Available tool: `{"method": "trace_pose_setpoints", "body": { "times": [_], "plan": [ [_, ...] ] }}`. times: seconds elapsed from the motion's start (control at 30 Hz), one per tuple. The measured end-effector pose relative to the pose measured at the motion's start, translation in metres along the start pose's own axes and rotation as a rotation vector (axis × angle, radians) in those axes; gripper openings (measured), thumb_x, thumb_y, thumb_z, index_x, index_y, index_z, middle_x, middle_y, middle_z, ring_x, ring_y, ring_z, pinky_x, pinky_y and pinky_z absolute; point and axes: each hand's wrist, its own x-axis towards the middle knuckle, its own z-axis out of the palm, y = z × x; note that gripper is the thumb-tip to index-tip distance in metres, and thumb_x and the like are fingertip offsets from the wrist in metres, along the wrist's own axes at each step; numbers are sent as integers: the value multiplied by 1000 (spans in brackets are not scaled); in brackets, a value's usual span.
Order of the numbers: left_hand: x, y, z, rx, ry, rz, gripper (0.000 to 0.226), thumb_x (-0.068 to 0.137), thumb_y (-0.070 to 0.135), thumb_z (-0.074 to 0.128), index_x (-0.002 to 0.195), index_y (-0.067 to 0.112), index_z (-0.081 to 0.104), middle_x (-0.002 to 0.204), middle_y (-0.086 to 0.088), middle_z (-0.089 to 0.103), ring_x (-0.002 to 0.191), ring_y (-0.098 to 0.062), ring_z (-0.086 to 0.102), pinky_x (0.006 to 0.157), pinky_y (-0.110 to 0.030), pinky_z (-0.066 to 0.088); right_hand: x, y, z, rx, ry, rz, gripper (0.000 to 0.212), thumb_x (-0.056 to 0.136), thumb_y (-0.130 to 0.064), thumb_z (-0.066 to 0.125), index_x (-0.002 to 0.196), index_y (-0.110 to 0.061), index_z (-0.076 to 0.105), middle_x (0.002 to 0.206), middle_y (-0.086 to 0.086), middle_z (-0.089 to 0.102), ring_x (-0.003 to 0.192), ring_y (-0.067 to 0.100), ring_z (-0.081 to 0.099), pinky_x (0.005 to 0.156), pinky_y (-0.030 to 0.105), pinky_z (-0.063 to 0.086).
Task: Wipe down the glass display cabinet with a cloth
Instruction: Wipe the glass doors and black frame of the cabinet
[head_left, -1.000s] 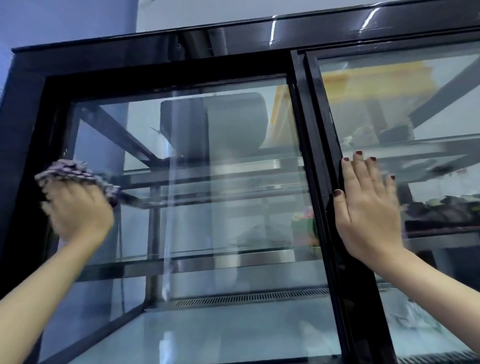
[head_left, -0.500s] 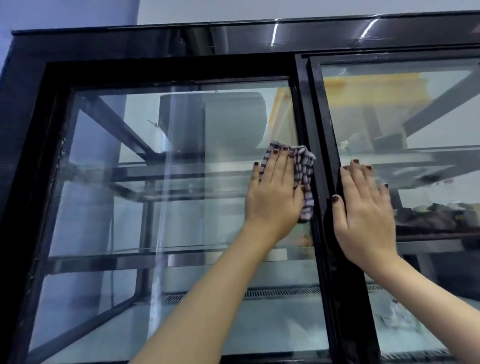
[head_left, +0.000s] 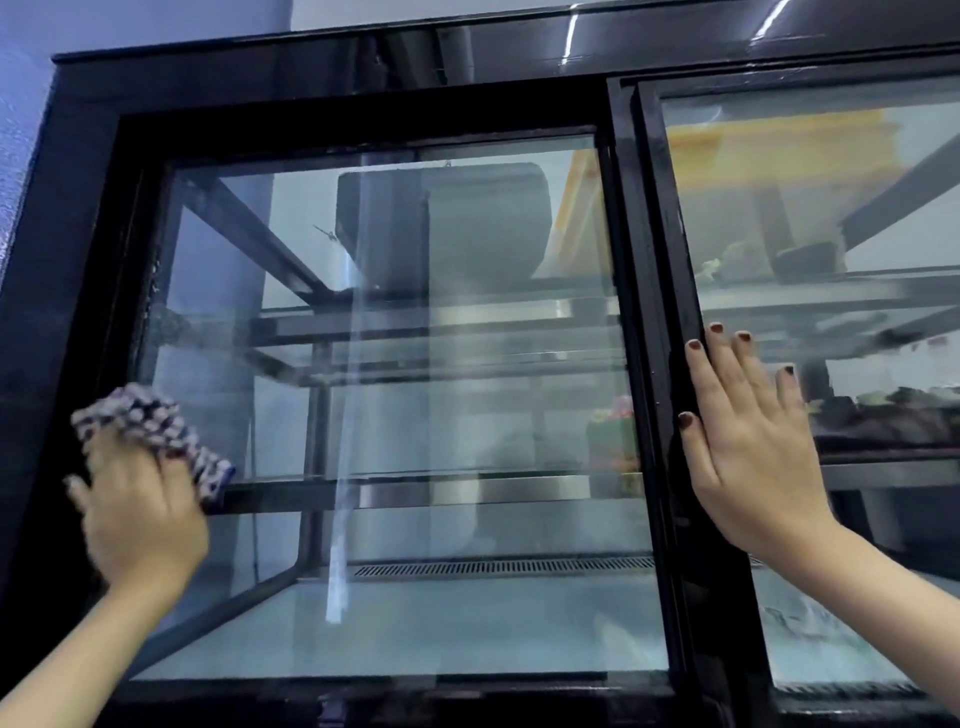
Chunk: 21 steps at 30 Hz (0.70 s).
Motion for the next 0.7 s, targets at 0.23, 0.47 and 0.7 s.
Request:
{"method": "trace_pose_setpoints", "body": {
  "times": [0.23, 0.47, 0.7],
  "plan": [
    [-120, 22, 19, -43, -7, -14, 63, 87, 23, 27, 129, -24, 34, 134, -46, 31, 128, -57, 28, 106, -64, 19, -3, 1, -1, 32, -5, -14, 63, 89, -34, 18, 146, -7, 28, 154, 6, 17, 144, 21, 10, 116, 47, 7],
    [-167, 167, 31, -66, -119, 252, 61, 92, 28, 23, 142, -6, 29, 147, -24, 30, 137, -39, 28, 110, -57, 14, -4, 2, -1, 46, -4, -15, 63, 90, -33, 19, 147, -8, 28, 155, 7, 18, 144, 18, 8, 117, 47, 5],
    [-231, 204, 38, 3, -285, 751, 60, 90, 36, 32, 142, 7, 36, 151, -10, 30, 142, -24, 19, 109, -46, 21, -5, 4, -1, 38, 4, -20, 62, 91, -33, 20, 147, -8, 27, 155, 5, 17, 144, 17, 9, 116, 43, 3]
  ]
}}
